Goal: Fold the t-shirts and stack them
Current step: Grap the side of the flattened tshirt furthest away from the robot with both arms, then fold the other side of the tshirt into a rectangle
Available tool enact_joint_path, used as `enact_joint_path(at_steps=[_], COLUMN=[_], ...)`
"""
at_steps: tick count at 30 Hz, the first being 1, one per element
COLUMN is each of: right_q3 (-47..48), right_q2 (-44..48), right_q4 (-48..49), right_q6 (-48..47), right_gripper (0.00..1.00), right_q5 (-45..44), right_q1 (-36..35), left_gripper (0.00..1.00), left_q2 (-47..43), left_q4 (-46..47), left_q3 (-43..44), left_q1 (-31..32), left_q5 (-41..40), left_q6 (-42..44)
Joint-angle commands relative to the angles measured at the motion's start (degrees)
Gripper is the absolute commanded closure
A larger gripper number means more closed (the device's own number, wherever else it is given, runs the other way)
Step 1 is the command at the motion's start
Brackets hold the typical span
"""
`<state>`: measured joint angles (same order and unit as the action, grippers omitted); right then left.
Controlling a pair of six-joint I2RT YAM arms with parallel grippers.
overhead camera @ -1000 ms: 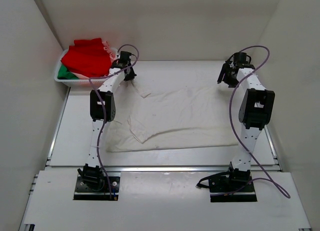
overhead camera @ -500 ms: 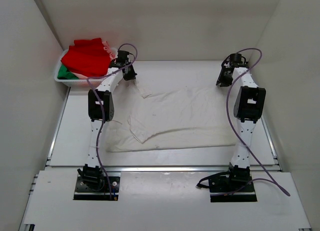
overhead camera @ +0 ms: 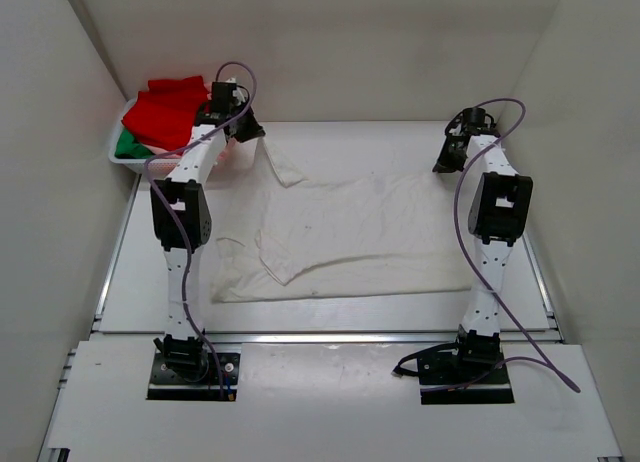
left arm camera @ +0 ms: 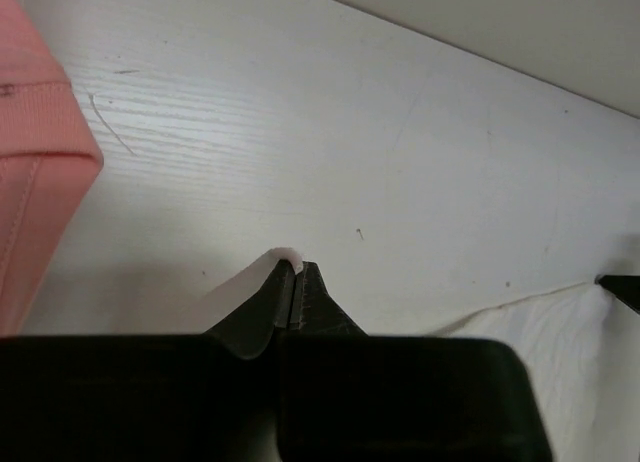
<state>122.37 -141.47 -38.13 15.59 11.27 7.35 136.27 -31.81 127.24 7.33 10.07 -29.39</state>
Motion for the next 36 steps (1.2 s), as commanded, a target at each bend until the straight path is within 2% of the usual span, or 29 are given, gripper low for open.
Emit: enact_joint_path(at_steps=[1, 3, 6, 12, 16, 19, 26, 36], right_q3=[1.83, 0.95, -2.91, -9.95, -19.68, -31.0, -39.83, -46.68], right_q2=[2.51, 3.56, 7.68, 14.37, 20.43, 28.23, 33.27, 38.72], right_q4=[0.25, 0.25, 1.3, 2.45, 5.77, 9.19, 9.92, 9.39], right_q6=[-0.21, -0.13, -0.74, -2.32, -3.46, -5.13, -7.24, -9.35], right_gripper=[1.0, 1.0, 1.0, 1.0, 1.0, 1.0, 1.0, 1.0], right_q5=[1.3, 2.09, 3.32, 3.5, 4.11, 4.38, 4.64, 4.55], right_q1=[0.47, 0.91, 0.91, 1.08, 1.35, 2.83, 4.42, 6.09], left_gripper=[1.0, 1.0, 1.0, 1.0, 1.0, 1.0, 1.0, 1.0], left_q2=[-6.97, -9.51, -14.79, -23.58, -27.8, -33.93, -40.46, -48.81], left_q4=[-0.35, -0.18, 1.83, 0.0, -1.93, -2.55, -5.27, -7.82], left_q3=[-3.04, -6.46, -16.29, -25.89, -30.99, -39.75, -47.68, -57.36], left_q1=[0.14, 0.4, 0.93, 1.28, 0.76, 0.14, 0.22, 0.49], left_q5=[2.32, 2.85, 3.12, 1.45, 0.74, -0.22, -1.71, -1.63], left_q6=[1.08, 1.79, 1.88, 2.4, 2.84, 3.19, 4.43, 6.36])
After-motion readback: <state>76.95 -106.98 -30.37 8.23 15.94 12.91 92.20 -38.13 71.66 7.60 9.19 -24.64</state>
